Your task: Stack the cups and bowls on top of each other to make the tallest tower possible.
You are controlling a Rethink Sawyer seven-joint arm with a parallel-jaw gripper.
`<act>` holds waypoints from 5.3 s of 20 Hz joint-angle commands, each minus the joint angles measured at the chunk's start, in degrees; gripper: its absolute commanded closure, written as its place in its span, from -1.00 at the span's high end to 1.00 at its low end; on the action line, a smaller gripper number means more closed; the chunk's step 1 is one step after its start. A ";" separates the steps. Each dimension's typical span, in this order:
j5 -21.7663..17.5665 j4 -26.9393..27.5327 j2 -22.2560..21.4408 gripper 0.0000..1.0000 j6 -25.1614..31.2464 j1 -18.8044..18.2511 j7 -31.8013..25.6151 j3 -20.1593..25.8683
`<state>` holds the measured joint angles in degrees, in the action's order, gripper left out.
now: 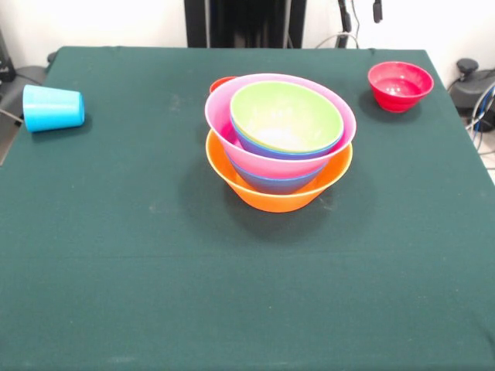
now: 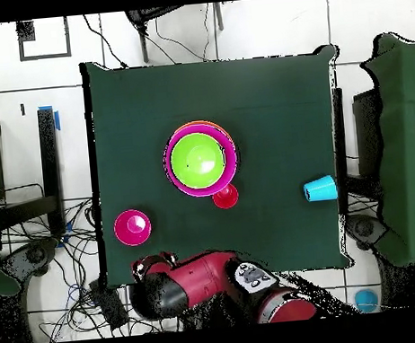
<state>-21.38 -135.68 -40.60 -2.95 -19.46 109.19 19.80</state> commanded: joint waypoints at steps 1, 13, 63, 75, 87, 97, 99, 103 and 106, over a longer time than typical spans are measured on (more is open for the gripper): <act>1.00 2.60 3.38 1.00 1.82 1.69 6.94 0.42; 1.04 10.39 7.31 1.00 3.23 4.85 4.51 -1.41; -2.98 32.56 19.69 -1.00 11.90 4.01 0.15 2.67; -1.49 33.07 19.17 -1.00 11.67 4.81 2.01 2.30; 3.45 28.34 11.81 -1.00 8.15 18.91 13.31 -10.30; 8.23 14.30 -3.54 -1.00 16.16 26.59 15.19 -16.69; 8.06 12.66 -4.08 -1.00 14.59 27.64 15.27 -17.72; 7.24 12.08 -1.41 -1.00 10.34 31.45 16.38 -21.97; 6.28 12.02 0.97 -1.00 5.96 32.81 16.75 -23.92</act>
<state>-15.43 -119.65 -42.45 6.77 11.89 115.13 -0.24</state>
